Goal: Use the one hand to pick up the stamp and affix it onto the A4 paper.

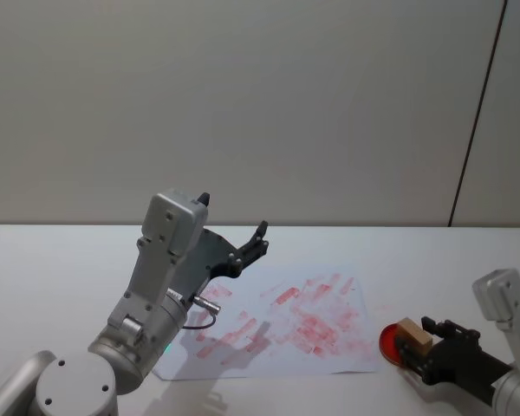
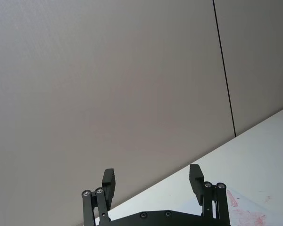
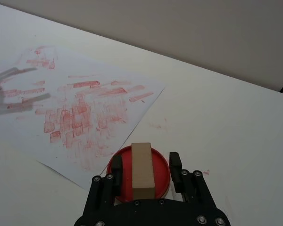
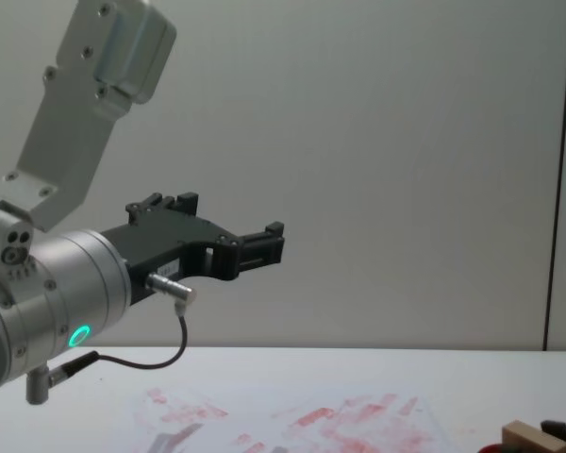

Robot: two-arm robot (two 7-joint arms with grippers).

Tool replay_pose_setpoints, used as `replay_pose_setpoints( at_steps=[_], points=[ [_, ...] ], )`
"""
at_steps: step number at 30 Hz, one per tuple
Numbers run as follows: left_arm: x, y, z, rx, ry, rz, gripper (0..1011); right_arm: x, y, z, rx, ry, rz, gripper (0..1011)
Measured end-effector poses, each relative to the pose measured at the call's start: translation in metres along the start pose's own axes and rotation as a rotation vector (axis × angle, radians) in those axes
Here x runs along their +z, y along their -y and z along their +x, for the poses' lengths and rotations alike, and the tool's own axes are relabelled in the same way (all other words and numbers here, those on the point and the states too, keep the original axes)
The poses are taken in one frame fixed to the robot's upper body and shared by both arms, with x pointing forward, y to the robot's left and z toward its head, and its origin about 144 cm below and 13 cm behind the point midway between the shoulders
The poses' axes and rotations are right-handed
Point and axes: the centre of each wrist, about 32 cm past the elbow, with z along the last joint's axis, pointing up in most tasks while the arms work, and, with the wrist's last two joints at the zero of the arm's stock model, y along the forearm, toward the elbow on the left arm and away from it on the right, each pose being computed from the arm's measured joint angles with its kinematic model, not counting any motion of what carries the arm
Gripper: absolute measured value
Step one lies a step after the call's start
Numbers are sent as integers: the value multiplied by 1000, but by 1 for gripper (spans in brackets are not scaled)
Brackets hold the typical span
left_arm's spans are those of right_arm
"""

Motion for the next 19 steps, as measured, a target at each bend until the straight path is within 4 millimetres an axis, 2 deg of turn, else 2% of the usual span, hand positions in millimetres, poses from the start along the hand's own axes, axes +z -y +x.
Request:
replay_pose_setpoints(
  at_steps=[1,3,4,15,19],
  points=[
    [0,0,0,0,0,0,1002,1,0,0,0,-5,5,580],
    [0,0,0,0,0,0,1002,1,0,1,0,-11,12,622],
    [0,0,0,0,0,0,1003,2,0,1,0,-16,20,684],
    [0,0,0,0,0,0,1003,25,3,1,-12,-51,143,991],
    [0,0,0,0,0,0,1003,32,5,1,-16,-60,175,1001]
  ],
)
